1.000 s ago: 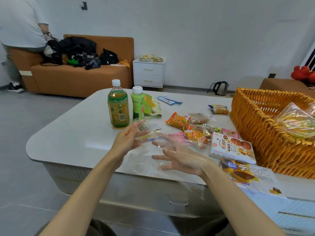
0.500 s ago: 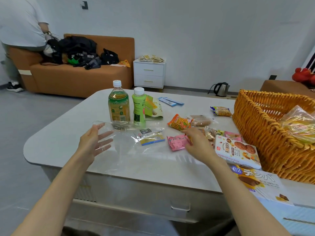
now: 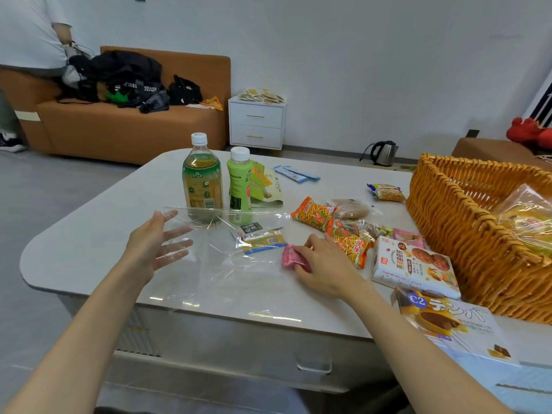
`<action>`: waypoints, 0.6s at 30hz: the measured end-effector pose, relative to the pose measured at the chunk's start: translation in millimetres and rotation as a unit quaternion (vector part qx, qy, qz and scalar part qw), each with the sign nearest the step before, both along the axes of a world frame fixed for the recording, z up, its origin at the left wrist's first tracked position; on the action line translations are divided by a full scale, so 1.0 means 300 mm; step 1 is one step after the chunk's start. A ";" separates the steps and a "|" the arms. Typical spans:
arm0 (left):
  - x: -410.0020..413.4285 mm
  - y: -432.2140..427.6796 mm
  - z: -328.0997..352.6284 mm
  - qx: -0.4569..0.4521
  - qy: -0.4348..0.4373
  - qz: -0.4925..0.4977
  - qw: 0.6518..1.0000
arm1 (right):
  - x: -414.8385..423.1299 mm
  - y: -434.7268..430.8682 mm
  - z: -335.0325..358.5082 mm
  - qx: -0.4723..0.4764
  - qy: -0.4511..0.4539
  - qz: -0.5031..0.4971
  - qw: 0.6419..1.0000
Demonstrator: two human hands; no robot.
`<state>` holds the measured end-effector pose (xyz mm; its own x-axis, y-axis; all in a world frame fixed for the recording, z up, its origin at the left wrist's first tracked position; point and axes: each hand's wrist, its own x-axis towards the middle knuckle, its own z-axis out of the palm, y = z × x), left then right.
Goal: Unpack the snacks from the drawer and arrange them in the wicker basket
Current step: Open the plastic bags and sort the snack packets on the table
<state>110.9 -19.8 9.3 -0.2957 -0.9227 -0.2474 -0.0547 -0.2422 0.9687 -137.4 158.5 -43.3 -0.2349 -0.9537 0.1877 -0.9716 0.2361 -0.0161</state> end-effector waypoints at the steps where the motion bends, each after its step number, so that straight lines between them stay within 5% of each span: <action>1: 0.000 0.001 0.000 -0.003 -0.002 0.001 1.000 | 0.009 0.001 0.002 -0.016 -0.002 -0.001 1.000; 8: 0.014 0.008 0.002 0.001 -0.007 -0.004 1.000 | -0.024 0.038 0.064 -0.111 -0.238 -0.080 0.962; 13: 0.003 0.017 -0.002 0.001 -0.016 -0.023 1.000 | -0.085 0.068 0.070 -0.143 -0.127 -0.087 0.978; 18: -0.038 0.041 0.005 -0.004 -0.016 -0.028 0.999 | -0.193 0.133 0.064 0.074 -0.232 -0.154 0.958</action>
